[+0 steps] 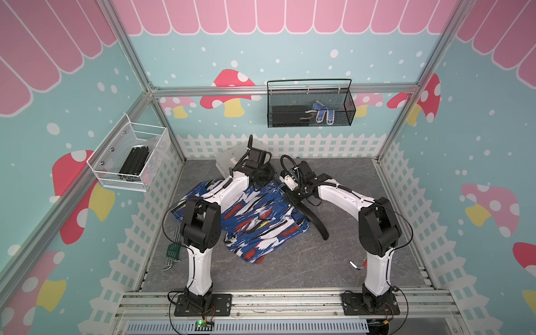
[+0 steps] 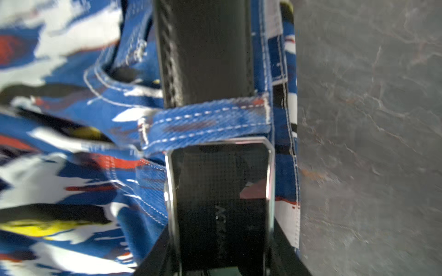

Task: Remove the belt from the trousers
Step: Adjust the trousers at the center of the board.

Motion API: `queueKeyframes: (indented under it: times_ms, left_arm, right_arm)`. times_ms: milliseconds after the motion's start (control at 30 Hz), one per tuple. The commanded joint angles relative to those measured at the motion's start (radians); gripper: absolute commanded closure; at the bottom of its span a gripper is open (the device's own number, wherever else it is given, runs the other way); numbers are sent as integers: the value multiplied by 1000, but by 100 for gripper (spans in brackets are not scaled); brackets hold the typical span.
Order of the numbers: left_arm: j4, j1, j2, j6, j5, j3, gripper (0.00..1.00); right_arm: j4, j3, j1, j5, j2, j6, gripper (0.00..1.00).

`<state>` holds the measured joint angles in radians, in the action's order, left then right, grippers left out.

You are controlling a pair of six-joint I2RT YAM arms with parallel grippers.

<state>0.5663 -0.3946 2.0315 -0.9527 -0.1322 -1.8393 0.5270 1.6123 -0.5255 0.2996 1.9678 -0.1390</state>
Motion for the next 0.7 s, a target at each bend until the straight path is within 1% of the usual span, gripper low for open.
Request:
queueKeyframes:
  times_ms: [0,67,100,167,200,300,333,433,500,567,600,667]
  left_arm:
    - [331,4,2,48,244,-224,100]
    - [432,1,40,48,283,-320,100]
    - [454,1,54,41,292,-332,100]
    - [476,-1,78,13,308,-308,100]
    - [477,-2,87,-2,310,-284,100]
    - [476,-10,136,-32,344,-233,100]
    - [475,-43,162,-32,346,-231,100]
    - [475,-74,231,-55,338,-234,100]
    - [473,-88,269,-70,322,-248,100]
    - [474,-101,304,-70,320,-283,100]
    - [474,-105,314,-68,315,-298,100]
    - [474,-107,332,-70,300,-324,100]
  right_arm:
    - [12,43,35,217,1,-314,100]
    - [-40,0,34,287,9,-446,100]
    - [-103,-51,33,310,-1,-509,100]
    - [-257,-187,34,329,-36,-635,100]
    - [-305,-232,37,337,-43,-677,100]
    - [-410,-344,54,412,-29,-777,100]
    - [-439,-381,59,437,-22,-798,100]
    - [-525,-473,73,504,-4,-872,98]
    - [-458,-467,78,514,2,-819,96]
    - [-286,-400,83,480,12,-683,93]
    - [-197,-355,85,456,20,-614,87]
    - [-28,-253,88,396,43,-476,70]
